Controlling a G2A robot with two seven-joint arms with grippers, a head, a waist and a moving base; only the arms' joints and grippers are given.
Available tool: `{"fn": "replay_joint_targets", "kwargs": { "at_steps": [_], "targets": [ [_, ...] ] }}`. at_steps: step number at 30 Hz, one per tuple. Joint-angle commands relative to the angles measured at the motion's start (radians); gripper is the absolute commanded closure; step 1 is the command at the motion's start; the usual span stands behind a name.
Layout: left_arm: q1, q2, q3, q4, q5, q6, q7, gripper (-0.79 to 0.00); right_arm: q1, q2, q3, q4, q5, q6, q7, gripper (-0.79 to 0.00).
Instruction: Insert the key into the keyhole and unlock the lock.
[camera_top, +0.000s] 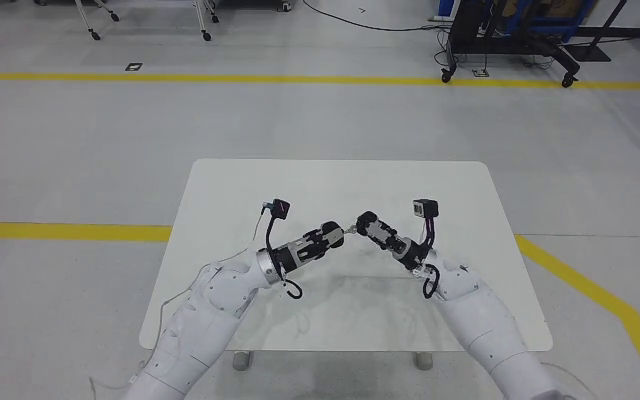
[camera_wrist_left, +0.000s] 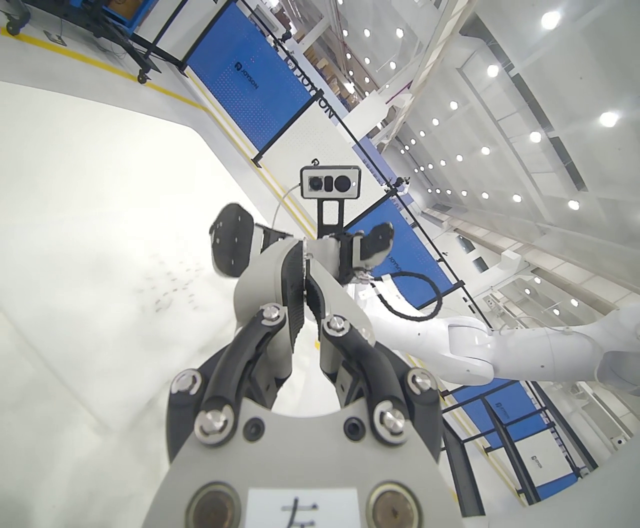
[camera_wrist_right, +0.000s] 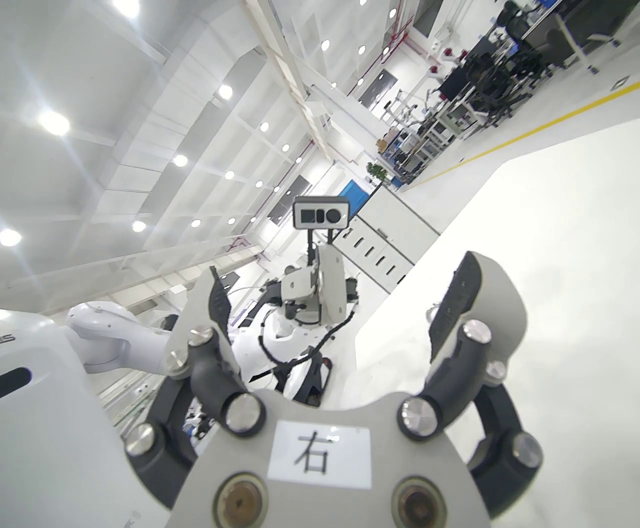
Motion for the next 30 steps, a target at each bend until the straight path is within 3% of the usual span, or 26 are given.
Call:
{"fn": "replay_joint_targets", "kwargs": {
  "at_steps": [1,4,5,10,12,15,16,17,18,23,30],
  "targets": [
    [0.004,0.003,-0.006,-0.007,0.01,-0.002,-0.008,0.0,0.01,0.013,0.049,-0.007,-0.177,0.005,-0.013,-0.785],
    [0.008,0.008,-0.013,-0.017,0.028,0.003,-0.036,0.0,-0.005,0.037,0.13,-0.055,-0.361,0.01,-0.036,-0.785],
    [0.009,0.009,-0.013,-0.022,0.036,0.008,-0.046,0.0,-0.021,0.043,0.147,-0.081,-0.4,0.014,-0.042,-0.686],
    [0.001,0.016,-0.004,-0.04,0.082,0.028,-0.114,0.0,-0.072,0.073,0.187,-0.183,-0.483,0.016,0.069,-0.717],
    [-0.002,0.019,-0.005,-0.043,0.097,0.037,-0.133,0.0,-0.082,0.081,0.156,-0.191,-0.41,-0.013,0.166,-0.696],
    [-0.001,0.022,-0.006,-0.05,0.091,0.041,-0.164,0.0,-0.048,0.096,0.12,-0.18,-0.306,0.024,0.317,-0.511],
    [-0.002,0.024,-0.006,-0.051,0.088,0.041,-0.175,0.0,-0.04,0.101,0.108,-0.184,-0.287,0.042,0.335,-0.489],
    [-0.003,0.025,-0.007,-0.051,0.085,0.042,-0.183,0.0,-0.033,0.106,0.1,-0.186,-0.277,0.053,0.346,-0.4],
    [-0.004,0.026,-0.007,-0.052,0.083,0.045,-0.192,0.0,-0.027,0.111,0.094,-0.187,-0.273,0.059,0.352,-0.376],
    [-0.014,0.026,0.01,-0.052,0.076,0.053,-0.225,0.0,-0.009,0.131,0.054,-0.199,-0.228,0.068,0.361,-0.372],
    [-0.025,0.026,0.027,-0.046,0.081,0.048,-0.227,0.0,0.041,0.16,-0.044,-0.174,-0.055,0.128,0.421,-0.296]
  ]
}}
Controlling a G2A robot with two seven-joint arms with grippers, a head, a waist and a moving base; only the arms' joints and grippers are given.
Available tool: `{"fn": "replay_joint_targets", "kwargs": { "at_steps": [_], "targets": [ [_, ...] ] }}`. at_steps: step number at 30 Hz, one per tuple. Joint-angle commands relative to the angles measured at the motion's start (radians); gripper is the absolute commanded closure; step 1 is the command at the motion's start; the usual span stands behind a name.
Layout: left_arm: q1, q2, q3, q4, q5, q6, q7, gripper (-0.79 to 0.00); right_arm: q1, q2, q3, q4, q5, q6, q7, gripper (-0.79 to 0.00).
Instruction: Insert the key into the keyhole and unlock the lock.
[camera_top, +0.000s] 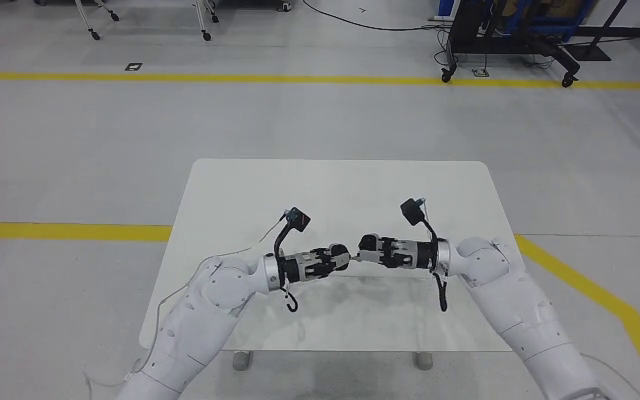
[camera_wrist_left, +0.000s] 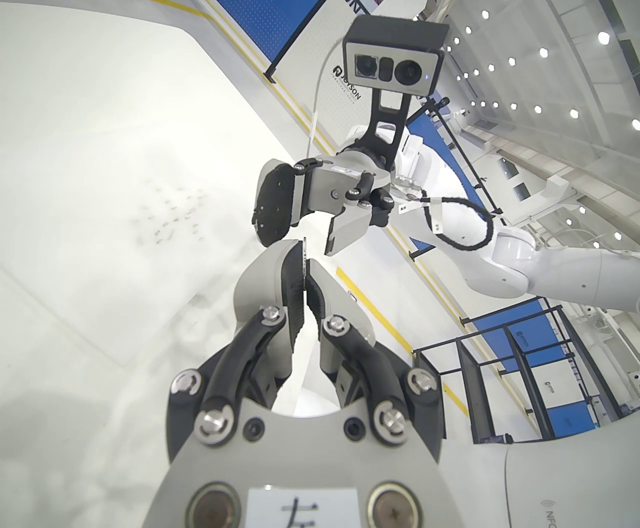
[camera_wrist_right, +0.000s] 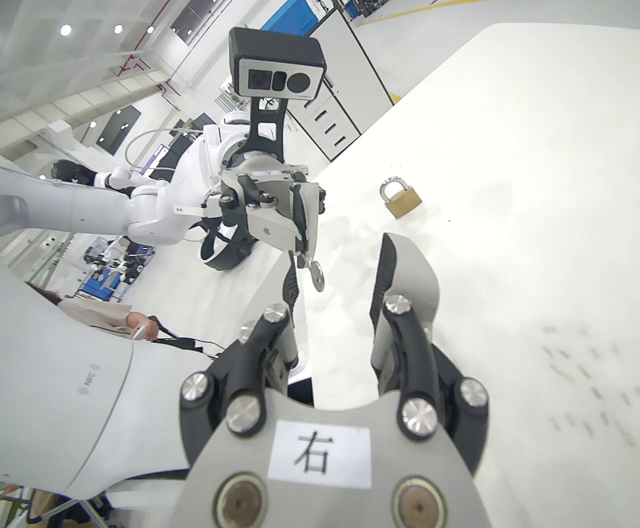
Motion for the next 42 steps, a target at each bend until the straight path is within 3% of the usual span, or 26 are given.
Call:
{"fn": "replay_joint_targets", "kwargs": {
  "at_steps": [1,7,16,18,22,33,35,42],
  "targets": [
    [-0.001,0.0,0.002,0.002,0.0,0.0,0.003,0.0,0.014,0.006,-0.017,0.012,0.02,0.002,0.002,-0.28],
    [-0.004,0.002,0.002,0.005,0.002,0.004,0.019,0.0,0.041,0.03,-0.075,0.031,0.065,-0.014,-0.014,-0.237],
    [0.003,0.005,0.0,-0.001,0.013,-0.007,0.052,0.0,0.085,0.068,-0.179,0.046,0.173,-0.017,-0.017,-0.256],
    [0.002,0.005,0.002,-0.001,0.014,-0.004,0.052,0.0,0.094,0.075,-0.201,0.047,0.176,-0.027,-0.027,-0.212],
    [0.002,0.006,0.004,-0.001,0.015,-0.007,0.064,0.0,0.115,0.088,-0.24,0.057,0.18,-0.044,-0.044,0.0],
    [0.003,0.009,0.007,-0.006,0.027,-0.008,0.076,0.0,0.154,0.121,-0.325,0.072,0.187,-0.098,-0.098,0.0],
    [0.002,0.009,0.006,-0.006,0.031,-0.005,0.091,-0.785,0.161,0.125,-0.339,0.076,0.196,-0.105,-0.105,0.0],
    [0.001,0.009,0.002,-0.007,0.034,-0.004,0.104,-0.785,0.177,0.143,-0.353,0.102,0.233,-0.138,-0.138,0.0]
  ]
}}
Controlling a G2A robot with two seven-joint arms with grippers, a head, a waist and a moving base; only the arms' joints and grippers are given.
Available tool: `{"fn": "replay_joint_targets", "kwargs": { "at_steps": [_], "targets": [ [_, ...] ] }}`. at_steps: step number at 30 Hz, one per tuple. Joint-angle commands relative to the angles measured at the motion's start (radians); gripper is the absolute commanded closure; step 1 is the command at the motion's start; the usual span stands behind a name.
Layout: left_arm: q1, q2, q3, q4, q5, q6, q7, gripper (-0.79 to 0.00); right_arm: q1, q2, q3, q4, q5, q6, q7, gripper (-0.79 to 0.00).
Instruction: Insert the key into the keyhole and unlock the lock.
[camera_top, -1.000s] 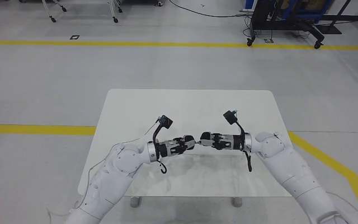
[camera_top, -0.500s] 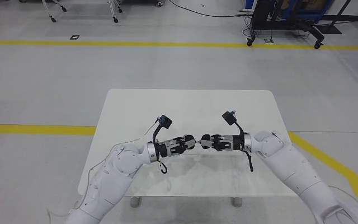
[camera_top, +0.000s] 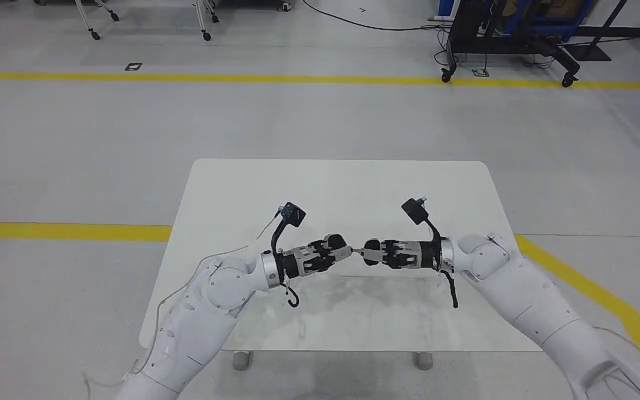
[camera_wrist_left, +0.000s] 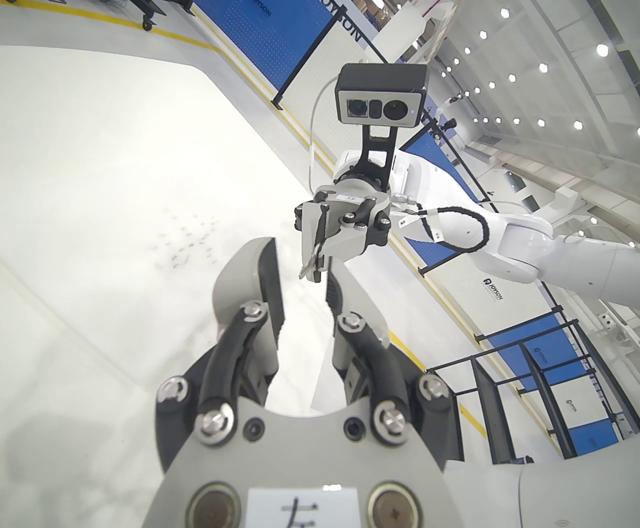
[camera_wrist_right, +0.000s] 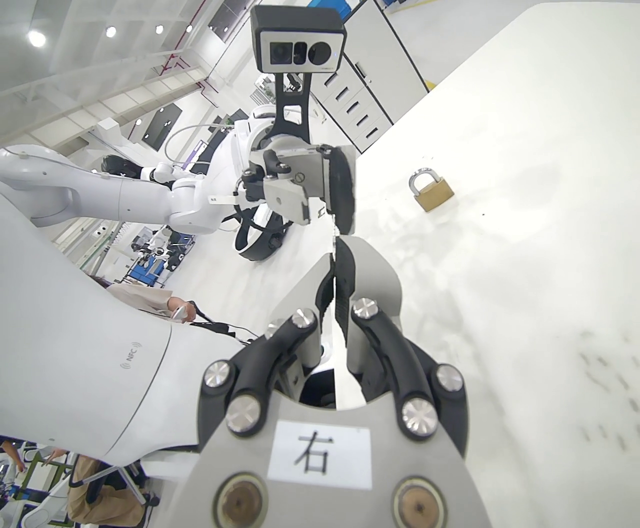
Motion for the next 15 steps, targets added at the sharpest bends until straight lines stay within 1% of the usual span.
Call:
{"fn": "replay_joint_targets", "kwargs": {
  "at_steps": [1,4,5,7,9,11,13,15],
  "targets": [
    [0.0,0.0,0.0,0.0,0.0,0.0,0.0,-0.785,0.0,0.006,0.016,0.008,0.021,0.001,0.001,0.0],
    [0.0,0.0,0.0,0.0,0.0,0.0,0.0,-0.785,-0.006,0.012,0.044,0.011,0.037,0.001,0.001,0.0],
    [0.0,0.0,-0.002,-0.012,0.008,0.005,0.009,-0.785,-0.006,0.012,0.044,0.011,0.037,0.001,0.001,0.0],
    [0.016,0.003,-0.011,-0.057,0.084,0.044,0.049,-0.785,-0.006,0.012,0.044,0.011,0.037,0.001,0.001,0.0],
    [0.054,0.009,-0.03,-0.142,0.171,0.093,0.107,-0.785,-0.006,0.012,0.044,0.011,0.037,0.001,0.001,0.0],
    [0.114,0.02,-0.062,-0.247,0.281,0.163,0.144,-0.785,-0.006,0.012,0.044,0.011,0.037,0.001,0.001,0.0],
    [0.197,0.033,-0.101,-0.373,0.394,0.264,0.165,-0.785,-0.006,0.012,0.044,0.011,0.037,0.001,0.001,0.0],
    [0.285,0.047,-0.151,-0.489,0.537,0.419,0.159,-0.785,-0.006,0.012,0.044,0.011,0.037,0.001,0.001,0.0]
  ]
}}
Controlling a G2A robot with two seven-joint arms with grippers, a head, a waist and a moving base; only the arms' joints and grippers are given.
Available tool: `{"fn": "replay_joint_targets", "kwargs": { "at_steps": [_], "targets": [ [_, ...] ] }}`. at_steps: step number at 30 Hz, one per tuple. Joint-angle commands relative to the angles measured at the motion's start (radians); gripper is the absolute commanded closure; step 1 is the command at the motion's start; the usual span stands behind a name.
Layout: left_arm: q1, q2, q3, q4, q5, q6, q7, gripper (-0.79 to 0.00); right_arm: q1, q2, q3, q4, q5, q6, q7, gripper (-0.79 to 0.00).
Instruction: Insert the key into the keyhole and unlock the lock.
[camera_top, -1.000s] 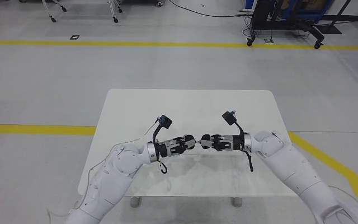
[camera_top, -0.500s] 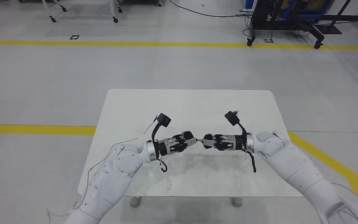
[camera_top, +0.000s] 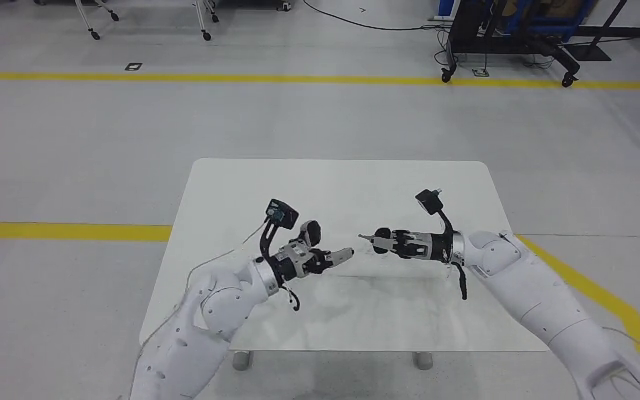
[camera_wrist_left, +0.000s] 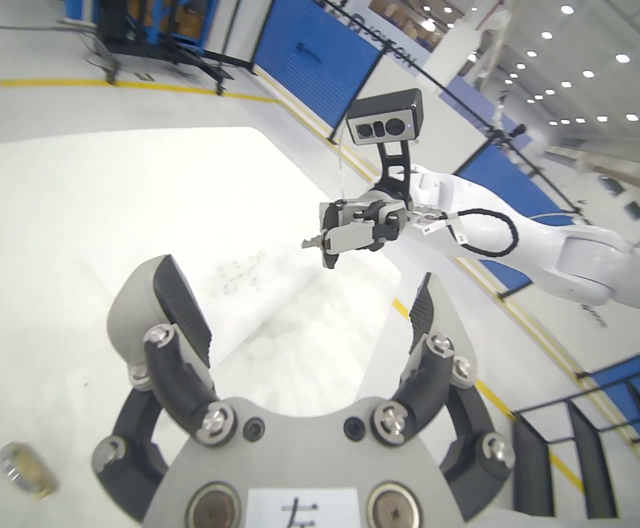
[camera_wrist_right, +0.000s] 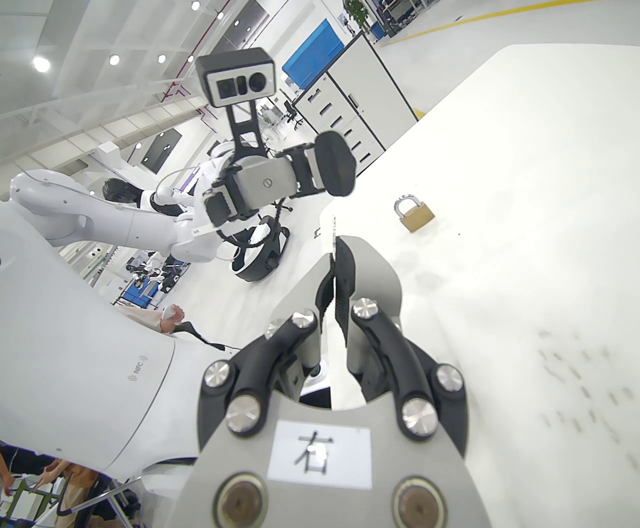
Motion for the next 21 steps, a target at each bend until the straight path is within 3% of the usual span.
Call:
{"fn": "replay_joint_targets", "kwargs": {
  "at_steps": [1,4,7,13,15,21],
  "targets": [
    [0.092,0.01,-0.041,-0.115,0.17,0.186,-0.012,-0.785,0.0,0.0,0.0,0.0,0.0,0.0,0.0,0.0],
    [0.185,0.019,-0.077,-0.201,0.277,0.344,-0.062,-0.785,0.0,0.0,0.0,0.0,0.0,0.0,0.0,0.0],
    [0.209,0.022,-0.121,-0.178,0.277,0.388,-0.085,-0.785,0.0,0.0,0.0,0.0,0.0,0.0,0.0,0.0],
    [0.12,0.018,-0.134,-0.025,0.241,0.4,-0.161,-0.785,0.0,0.0,0.0,0.0,0.0,0.0,0.0,0.0],
    [0.083,0.014,-0.11,0.022,0.241,0.397,-0.181,-0.668,0.0,0.0,0.0,0.0,0.0,0.0,0.0,0.0],
    [-0.012,-0.002,-0.037,0.13,0.213,0.38,-0.223,-0.542,0.0,0.0,0.0,0.0,0.0,0.0,0.0,0.0]
  ]
}}
